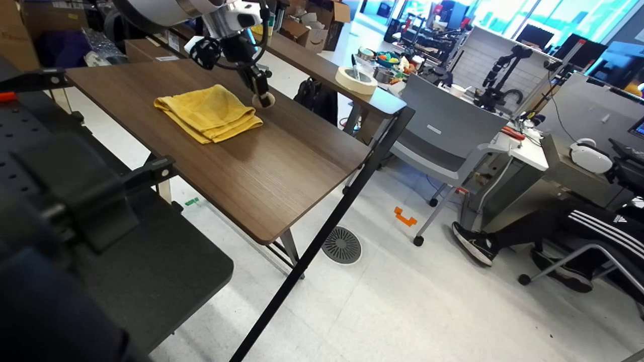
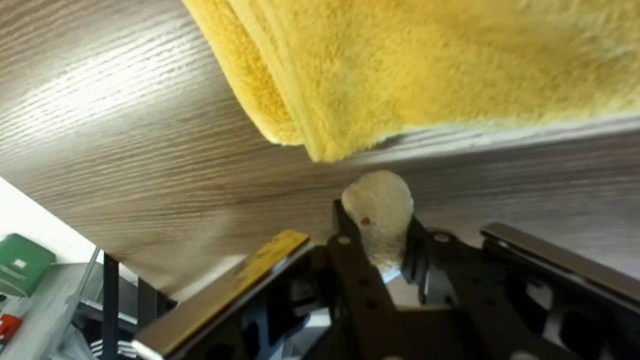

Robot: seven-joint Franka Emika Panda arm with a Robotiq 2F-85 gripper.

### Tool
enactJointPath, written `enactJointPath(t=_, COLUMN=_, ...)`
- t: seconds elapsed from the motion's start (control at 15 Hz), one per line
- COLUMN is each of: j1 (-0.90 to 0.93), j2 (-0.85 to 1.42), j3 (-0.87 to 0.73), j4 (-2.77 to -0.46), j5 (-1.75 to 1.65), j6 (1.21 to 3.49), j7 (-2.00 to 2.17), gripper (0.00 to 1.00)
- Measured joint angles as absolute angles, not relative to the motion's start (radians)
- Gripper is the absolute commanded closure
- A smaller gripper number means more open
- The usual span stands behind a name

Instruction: Wipe the table

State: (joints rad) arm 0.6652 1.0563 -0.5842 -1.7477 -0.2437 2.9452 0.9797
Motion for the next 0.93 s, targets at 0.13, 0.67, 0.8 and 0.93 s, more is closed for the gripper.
enactJointPath(t=0.13, j1=0.727, j2=1.053, j3=-0.698, j4=-1.835, j5=-0.214, j6=3.08, j7=1.033, gripper=0.95)
enactJointPath(t=0.67, j1=0.716, j2=1.054, j3=-0.817, j4=-2.093, j5=0.184, j6=3.423, j7=0.881, gripper=0.95)
enactJointPath(t=0.8, j1=0.622, j2=1.054, j3=-0.749, j4=-2.086, j5=0.242, j6=3.46, j7=0.819, gripper=0.95)
enactJointPath(t=0.93, j1=0.514, j2=1.054, j3=-0.673, j4=-2.057, j5=0.283, j6=3.473, j7=0.758, gripper=0.95)
